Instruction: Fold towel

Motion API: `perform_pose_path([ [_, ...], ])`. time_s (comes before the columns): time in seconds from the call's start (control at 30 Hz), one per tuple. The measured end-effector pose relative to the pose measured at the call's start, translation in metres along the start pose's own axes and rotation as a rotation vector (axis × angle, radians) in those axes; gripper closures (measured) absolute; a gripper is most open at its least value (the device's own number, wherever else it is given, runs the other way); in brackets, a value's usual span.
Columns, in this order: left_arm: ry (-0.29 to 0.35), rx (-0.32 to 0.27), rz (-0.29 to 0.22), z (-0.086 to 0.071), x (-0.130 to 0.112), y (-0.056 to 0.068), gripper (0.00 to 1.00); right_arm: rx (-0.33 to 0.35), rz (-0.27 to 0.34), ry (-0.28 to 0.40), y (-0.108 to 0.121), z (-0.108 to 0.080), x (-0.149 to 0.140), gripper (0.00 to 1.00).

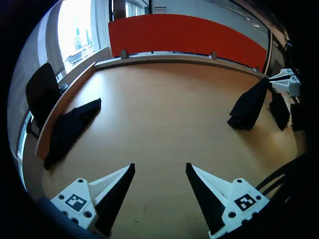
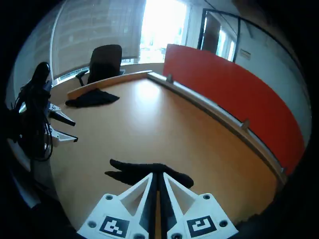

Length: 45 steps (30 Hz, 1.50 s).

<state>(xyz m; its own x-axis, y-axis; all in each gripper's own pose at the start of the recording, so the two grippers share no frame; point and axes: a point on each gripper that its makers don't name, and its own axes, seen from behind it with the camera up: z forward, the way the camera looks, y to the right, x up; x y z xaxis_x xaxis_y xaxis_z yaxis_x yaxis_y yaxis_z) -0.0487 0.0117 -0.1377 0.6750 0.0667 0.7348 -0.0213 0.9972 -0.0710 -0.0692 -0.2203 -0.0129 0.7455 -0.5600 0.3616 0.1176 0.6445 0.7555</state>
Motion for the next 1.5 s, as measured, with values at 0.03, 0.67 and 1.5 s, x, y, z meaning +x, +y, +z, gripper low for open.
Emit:
perform_pose_path([
  [0.03,0.002,0.000,0.001,0.000,0.001,0.000,0.06,-0.004,-0.003,0.009,0.002,-0.002,0.005,0.96],
  [0.67,0.012,-0.014,0.024,0.003,0.010,0.008,0.06,-0.091,0.020,0.032,0.062,-0.041,0.014,0.96],
  [1.5,-0.002,0.000,0.045,0.009,0.019,0.012,0.06,-0.249,0.040,-0.045,0.208,-0.098,-0.028,0.96],
])
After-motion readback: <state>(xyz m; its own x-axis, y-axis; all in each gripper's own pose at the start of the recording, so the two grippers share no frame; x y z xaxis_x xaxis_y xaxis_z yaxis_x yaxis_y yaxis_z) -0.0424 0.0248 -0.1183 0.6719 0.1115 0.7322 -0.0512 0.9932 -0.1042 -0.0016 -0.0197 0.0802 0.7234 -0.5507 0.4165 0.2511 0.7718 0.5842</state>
